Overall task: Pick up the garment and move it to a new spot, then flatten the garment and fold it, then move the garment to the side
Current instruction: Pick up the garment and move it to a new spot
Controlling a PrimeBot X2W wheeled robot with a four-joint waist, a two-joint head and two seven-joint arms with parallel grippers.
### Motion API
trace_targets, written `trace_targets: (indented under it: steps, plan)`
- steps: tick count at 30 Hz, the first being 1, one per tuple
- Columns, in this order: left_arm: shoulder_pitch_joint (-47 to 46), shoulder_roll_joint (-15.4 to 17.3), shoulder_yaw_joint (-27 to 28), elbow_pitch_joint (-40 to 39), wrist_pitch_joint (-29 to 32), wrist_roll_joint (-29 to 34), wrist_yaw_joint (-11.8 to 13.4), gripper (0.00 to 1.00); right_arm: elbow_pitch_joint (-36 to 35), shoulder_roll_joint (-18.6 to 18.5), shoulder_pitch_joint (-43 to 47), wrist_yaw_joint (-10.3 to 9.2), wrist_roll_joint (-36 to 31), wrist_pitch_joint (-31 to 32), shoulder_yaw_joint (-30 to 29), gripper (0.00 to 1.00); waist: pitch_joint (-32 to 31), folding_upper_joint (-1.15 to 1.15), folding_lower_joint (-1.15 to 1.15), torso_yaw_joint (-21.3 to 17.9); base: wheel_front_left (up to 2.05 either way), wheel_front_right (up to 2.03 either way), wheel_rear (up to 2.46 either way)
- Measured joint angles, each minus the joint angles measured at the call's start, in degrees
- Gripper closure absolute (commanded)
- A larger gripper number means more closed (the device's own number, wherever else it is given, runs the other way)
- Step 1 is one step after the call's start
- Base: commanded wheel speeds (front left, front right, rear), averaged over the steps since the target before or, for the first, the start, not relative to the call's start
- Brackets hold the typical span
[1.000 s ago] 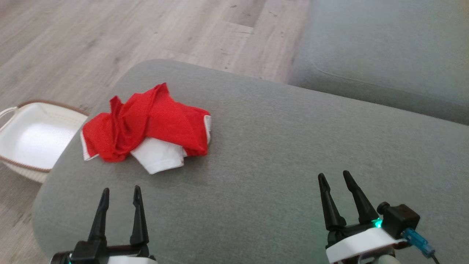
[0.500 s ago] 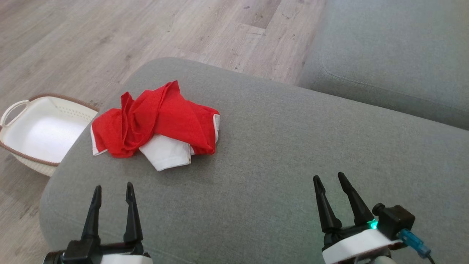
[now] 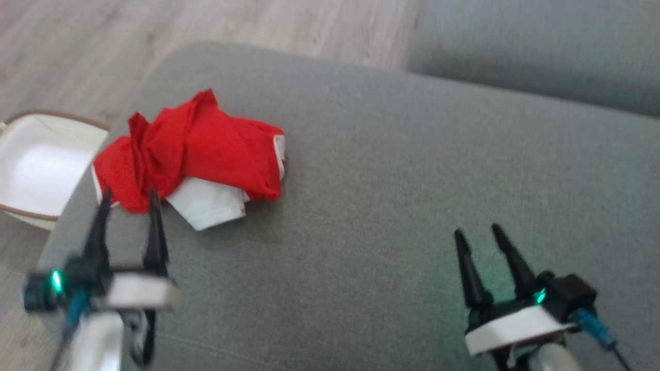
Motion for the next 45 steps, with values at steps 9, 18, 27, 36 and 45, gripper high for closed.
trace_targets:
  steps: [9,18,27,36,45]
  plan:
    - [-24.47,6.11,-1.98,15.10,10.12,0.80,-3.52,0.00,-4.61,-0.07,-4.08,0.00,-2.64,0.00,-5.21,0.00,9.50,0.00,0.01,-1.90,0.00,0.00,0.00]
    - [-38.25,9.89,-5.50,30.32,19.59,0.66,-4.94,0.00,-7.35,-0.10,-7.03,0.00,-4.88,-0.01,-6.27,0.00,16.78,0.00,0.01,-4.02,0.00,0.00,0.00]
    - [-42.58,10.24,-9.56,40.47,23.47,-4.00,-5.37,0.00,-8.39,-0.13,-7.38,0.00,-5.53,-0.08,-6.59,0.00,19.49,0.00,0.00,-6.07,0.00,0.00,0.00]
    - [-43.82,12.17,-14.07,42.57,17.08,-6.95,-5.38,1.00,-7.67,-0.14,-8.43,0.00,-5.48,-0.09,-6.16,0.00,18.43,0.00,-0.01,-7.58,0.00,0.00,0.00]
    - [-46.47,14.73,-15.19,36.51,2.30,-8.05,-5.38,1.00,-6.22,-0.14,-8.11,0.00,-2.16,-0.09,-5.33,0.00,11.84,0.00,-0.02,-9.41,0.00,0.00,0.00]
